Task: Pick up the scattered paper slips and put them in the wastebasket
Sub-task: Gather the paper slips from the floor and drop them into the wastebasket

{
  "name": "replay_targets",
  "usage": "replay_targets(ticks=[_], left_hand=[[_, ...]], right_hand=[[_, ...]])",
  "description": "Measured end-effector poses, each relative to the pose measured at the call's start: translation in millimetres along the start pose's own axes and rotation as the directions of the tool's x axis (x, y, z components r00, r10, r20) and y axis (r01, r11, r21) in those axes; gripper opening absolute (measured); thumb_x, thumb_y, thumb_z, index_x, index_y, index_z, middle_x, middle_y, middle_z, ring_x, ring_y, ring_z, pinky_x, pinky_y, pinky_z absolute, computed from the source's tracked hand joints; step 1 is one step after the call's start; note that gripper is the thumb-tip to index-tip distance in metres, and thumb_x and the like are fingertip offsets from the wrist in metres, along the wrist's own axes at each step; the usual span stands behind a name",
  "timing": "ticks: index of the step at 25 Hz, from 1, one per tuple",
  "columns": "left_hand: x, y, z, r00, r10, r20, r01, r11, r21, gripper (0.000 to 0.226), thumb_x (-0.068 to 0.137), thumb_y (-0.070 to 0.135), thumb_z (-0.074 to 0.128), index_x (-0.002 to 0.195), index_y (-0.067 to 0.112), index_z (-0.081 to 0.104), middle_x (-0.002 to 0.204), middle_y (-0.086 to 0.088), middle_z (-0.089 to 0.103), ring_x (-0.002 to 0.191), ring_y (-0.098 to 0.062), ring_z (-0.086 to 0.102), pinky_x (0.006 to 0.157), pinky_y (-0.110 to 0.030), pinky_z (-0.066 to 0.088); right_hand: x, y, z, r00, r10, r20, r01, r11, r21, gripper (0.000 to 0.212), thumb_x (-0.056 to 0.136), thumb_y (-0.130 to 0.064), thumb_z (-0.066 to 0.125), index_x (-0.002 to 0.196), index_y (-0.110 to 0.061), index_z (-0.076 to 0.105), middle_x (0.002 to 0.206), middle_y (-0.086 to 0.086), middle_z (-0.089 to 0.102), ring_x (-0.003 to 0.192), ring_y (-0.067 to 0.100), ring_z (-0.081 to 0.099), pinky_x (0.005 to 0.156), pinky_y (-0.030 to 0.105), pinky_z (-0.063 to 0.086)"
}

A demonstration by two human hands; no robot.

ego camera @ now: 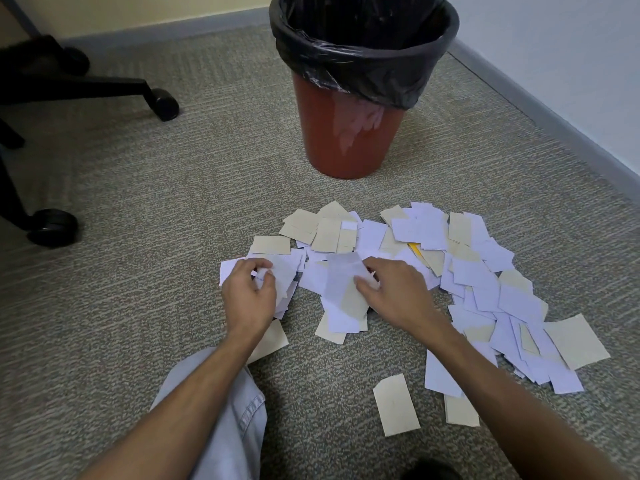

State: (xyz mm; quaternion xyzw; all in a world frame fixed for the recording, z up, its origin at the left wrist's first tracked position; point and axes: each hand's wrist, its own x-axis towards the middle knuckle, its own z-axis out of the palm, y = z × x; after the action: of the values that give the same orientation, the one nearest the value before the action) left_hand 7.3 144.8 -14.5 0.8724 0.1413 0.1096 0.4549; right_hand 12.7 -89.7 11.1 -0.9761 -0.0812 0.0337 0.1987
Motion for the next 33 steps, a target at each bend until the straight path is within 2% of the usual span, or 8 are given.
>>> replay_targets(ticks=[5,8,11,16,19,24,30,33], left_hand=[[-3,-1,3,0.984,-0.046,0.171,0.032,0.996,0.083,0.017,0.085,0.009,0.064,0.101,0.014,0.068,0.097,0.000,0.064,0.056,-0.024,0.063,0.066,-0.040,0.055],[-3,6,3,0.983,-0.034,0.179,0.019,0.996,0.083,0.018,0.085,0.010,0.065,0.101,0.016,0.070,0.095,0.005,0.065,0.067,-0.026,0.066,0.072,-0.034,0.053],[1,22,0,0.989,0.030,0.143,-0.030,1.000,-0.002,0.019,0.084,0.008,0.066,0.100,0.018,0.071,0.098,0.007,0.068,0.087,-0.016,0.064,0.077,-0.028,0.049],[42,106,-12,0.978,0.210,-0.004,-0.208,0.965,-0.159,0.018,0.086,0.011,0.067,0.102,0.015,0.072,0.094,0.007,0.068,0.079,-0.005,0.062,0.070,-0.017,0.048],[92,179,-16,0.929,0.355,-0.106,-0.371,0.896,-0.244,0.021,0.086,0.014,0.067,0.106,0.013,0.071,0.096,0.009,0.067,0.080,0.004,0.061,0.072,-0.008,0.048],[190,268,1,0.890,0.443,-0.105,-0.454,0.879,-0.142,0.034,0.086,0.021,0.064,0.119,0.014,0.067,0.112,-0.002,0.070,0.102,-0.017,0.064,0.094,-0.035,0.051],[238,276,31,0.921,0.364,0.139,-0.375,0.925,0.065,0.048,0.091,0.030,0.058,0.138,0.019,0.051,0.128,-0.006,0.063,0.127,-0.028,0.051,0.111,-0.047,0.033],[224,265,32,0.873,0.463,0.154,-0.484,0.859,0.165,0.048,0.095,0.035,0.050,0.141,0.025,0.045,0.139,-0.002,0.054,0.136,-0.023,0.039,0.115,-0.047,0.019]], right_hand=[[2,-2,15,1.000,-0.002,0.026,0.003,0.999,-0.046,0.031,0.092,-0.043,0.054,0.105,-0.016,0.060,0.089,0.004,0.069,0.085,0.029,0.063,0.058,0.032,0.035],[5,7,4,0.992,0.126,0.027,-0.128,0.941,0.313,0.030,0.087,-0.042,0.063,0.092,-0.013,0.066,0.087,0.001,0.071,0.081,0.019,0.066,0.063,0.033,0.050],[10,12,-30,0.974,0.226,0.014,-0.179,0.733,0.656,0.020,0.083,-0.020,0.074,0.099,-0.009,0.073,0.096,0.001,0.075,0.086,0.009,0.071,0.071,0.030,0.057],[46,6,-118,0.939,0.311,-0.145,-0.065,0.576,0.815,0.023,0.077,-0.008,0.078,0.100,-0.009,0.072,0.087,-0.002,0.075,0.076,0.008,0.073,0.065,0.022,0.058],[87,-7,-181,0.893,0.300,-0.335,0.099,0.595,0.797,0.017,0.076,-0.008,0.079,0.091,-0.011,0.071,0.075,-0.014,0.072,0.069,-0.001,0.070,0.059,0.014,0.052],[173,-29,-236,0.747,0.305,-0.591,0.158,0.782,0.603,0.016,0.075,-0.025,0.078,0.089,-0.020,0.074,0.076,-0.012,0.072,0.072,0.001,0.070,0.071,0.030,0.059],[238,-27,-232,0.765,0.333,-0.551,-0.019,0.867,0.497,0.027,0.078,-0.044,0.071,0.068,-0.021,0.061,0.064,-0.010,0.059,0.072,0.018,0.062,0.067,0.033,0.049],[228,-15,-218,0.793,0.338,-0.507,-0.045,0.862,0.504,0.048,0.082,-0.068,0.053,0.092,-0.024,0.067,0.088,-0.010,0.067,0.089,0.014,0.064,0.086,0.037,0.050]])
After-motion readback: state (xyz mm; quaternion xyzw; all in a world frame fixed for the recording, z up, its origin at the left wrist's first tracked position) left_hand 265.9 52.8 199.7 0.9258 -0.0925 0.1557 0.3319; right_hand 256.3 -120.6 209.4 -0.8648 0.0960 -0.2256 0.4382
